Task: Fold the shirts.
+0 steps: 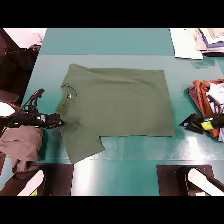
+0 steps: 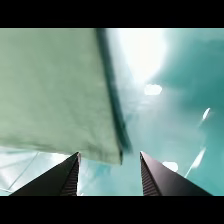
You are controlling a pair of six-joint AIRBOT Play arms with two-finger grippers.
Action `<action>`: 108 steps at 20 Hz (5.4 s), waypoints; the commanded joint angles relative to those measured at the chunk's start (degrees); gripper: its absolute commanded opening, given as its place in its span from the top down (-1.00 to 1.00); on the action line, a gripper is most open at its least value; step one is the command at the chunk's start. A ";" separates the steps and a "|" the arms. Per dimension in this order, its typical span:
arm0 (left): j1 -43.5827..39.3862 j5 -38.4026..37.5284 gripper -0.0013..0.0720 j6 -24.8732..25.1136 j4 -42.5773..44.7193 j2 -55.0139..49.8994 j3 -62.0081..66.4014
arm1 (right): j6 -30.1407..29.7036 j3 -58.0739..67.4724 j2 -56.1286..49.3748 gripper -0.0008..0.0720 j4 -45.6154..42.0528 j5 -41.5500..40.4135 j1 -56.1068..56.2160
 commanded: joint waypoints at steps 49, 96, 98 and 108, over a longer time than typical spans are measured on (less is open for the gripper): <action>-0.04 -4.22 0.88 -0.76 -9.77 -2.34 51.17 | 6.86 61.24 -1.20 0.94 1.68 9.86 10.25; -3.74 -7.17 -0.40 -1.14 8.63 -11.98 7.67 | 4.68 24.76 -8.20 -0.28 -5.31 -0.85 4.83; -3.76 -6.88 -0.40 -3.28 7.43 -6.60 -0.28 | 4.68 22.91 -6.95 -0.28 -5.29 -1.77 4.81; -12.07 6.34 -0.40 -3.58 -4.44 -2.10 -14.73 | 4.66 21.66 -6.14 -0.27 -2.29 -2.69 4.79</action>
